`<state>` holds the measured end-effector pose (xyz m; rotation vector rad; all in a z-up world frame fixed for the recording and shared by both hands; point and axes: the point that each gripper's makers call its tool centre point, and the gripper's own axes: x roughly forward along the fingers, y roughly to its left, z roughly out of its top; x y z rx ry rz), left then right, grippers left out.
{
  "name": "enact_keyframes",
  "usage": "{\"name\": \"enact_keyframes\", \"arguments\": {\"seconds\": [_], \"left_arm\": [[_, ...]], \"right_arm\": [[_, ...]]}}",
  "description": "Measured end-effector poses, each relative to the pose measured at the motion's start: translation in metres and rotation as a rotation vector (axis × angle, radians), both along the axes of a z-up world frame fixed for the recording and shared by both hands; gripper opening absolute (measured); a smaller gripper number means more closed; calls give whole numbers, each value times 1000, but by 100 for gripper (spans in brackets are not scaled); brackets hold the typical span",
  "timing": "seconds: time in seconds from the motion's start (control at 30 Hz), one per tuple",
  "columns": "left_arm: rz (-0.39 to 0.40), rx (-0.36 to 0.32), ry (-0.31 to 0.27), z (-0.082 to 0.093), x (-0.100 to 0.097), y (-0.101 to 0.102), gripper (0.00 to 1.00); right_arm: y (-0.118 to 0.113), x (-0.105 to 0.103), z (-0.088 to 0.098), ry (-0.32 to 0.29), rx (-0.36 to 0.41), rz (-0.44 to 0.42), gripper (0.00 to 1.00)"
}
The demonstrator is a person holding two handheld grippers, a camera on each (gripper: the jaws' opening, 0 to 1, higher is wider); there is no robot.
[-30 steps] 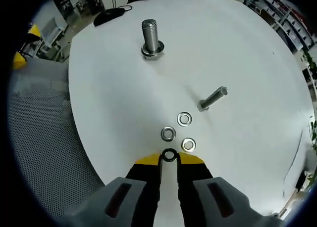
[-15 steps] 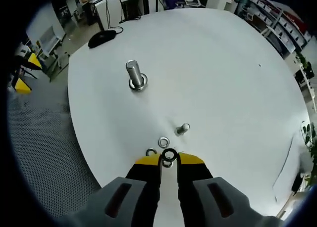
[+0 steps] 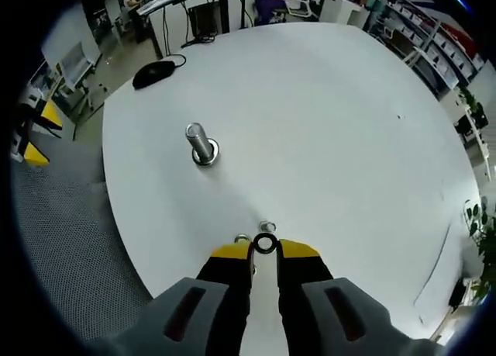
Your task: Place the washer onto the threaded stud by aligning its center hole with the stud, sliding it down to the base, and recovering from edge contact or off-axis alignment until the washer reaches the visible bottom stop.
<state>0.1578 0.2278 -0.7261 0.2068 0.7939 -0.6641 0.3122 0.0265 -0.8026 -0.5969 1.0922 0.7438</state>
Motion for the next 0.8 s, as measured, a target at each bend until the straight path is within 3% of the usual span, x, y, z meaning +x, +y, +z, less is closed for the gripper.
{"name": "enact_keyframes", "arguments": {"seconds": [0.8], "left_arm": [[11, 10, -1, 0, 1, 2, 23]], "right_arm": [[6, 9, -4, 2, -16, 18, 14]]}}
